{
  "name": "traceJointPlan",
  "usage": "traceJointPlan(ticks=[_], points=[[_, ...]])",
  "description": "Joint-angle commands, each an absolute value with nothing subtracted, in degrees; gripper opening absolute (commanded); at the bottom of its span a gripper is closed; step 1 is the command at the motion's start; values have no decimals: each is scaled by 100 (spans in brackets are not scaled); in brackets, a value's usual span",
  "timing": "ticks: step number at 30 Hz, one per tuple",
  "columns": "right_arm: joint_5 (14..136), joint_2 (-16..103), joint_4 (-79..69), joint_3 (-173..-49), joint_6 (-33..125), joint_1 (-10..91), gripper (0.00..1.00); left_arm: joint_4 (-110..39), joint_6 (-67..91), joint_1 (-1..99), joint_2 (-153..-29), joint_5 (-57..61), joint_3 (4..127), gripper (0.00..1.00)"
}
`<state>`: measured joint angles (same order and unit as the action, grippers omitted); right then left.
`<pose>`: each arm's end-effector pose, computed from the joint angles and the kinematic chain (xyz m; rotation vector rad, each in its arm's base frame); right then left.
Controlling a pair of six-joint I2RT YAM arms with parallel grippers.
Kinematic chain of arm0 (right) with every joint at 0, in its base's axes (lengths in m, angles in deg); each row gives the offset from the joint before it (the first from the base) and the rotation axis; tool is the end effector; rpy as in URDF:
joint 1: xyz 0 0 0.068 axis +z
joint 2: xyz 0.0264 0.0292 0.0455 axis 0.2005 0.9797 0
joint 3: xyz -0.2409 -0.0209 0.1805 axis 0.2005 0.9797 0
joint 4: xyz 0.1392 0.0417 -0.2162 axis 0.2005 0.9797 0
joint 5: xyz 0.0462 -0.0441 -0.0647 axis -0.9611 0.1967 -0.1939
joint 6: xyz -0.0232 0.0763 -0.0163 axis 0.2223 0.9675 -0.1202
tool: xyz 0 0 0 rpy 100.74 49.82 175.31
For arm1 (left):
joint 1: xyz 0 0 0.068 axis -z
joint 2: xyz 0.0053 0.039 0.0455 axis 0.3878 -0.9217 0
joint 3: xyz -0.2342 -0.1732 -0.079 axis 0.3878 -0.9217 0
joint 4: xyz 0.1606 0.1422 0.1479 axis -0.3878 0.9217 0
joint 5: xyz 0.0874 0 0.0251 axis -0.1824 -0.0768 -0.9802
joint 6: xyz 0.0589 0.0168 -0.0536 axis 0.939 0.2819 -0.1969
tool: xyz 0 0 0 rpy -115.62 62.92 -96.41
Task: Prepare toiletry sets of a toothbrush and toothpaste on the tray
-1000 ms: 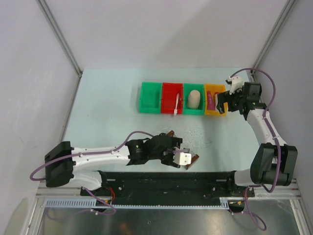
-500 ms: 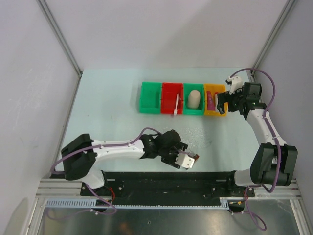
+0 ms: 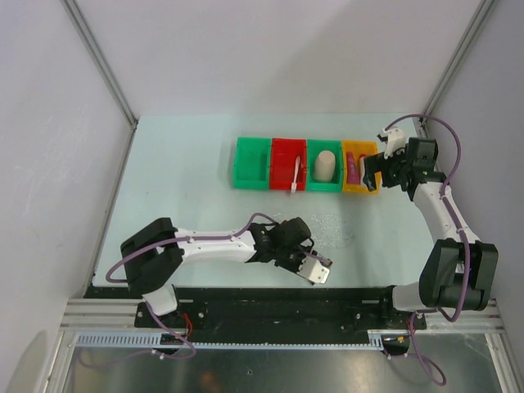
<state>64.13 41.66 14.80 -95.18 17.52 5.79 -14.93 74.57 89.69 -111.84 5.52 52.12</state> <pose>0.3251 -0.0100 0.2862 -0.4745 2.1778 0.1140 0.1291 -0.3383 0.1858 2.2348 1.2540 -0.3630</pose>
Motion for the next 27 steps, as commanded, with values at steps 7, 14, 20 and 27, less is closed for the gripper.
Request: traceJointPlan(ticks=[7, 14, 20, 27], points=[[6468, 4234, 1485, -9769, 1682, 559, 100, -1133, 7285, 8935, -11192, 913, 5505, 17], [6459, 4225, 1494, -9769, 1691, 550, 100, -966, 6794, 8725, -10990, 1114, 5908, 0], [6459, 4216, 1494, -9778, 1691, 550, 100, -931, 6029, 8426, -10682, 1633, 6243, 0], [6441, 4216, 1503, -9778, 1709, 559, 100, -756, 5386, 7855, -10656, 2854, 6647, 0]])
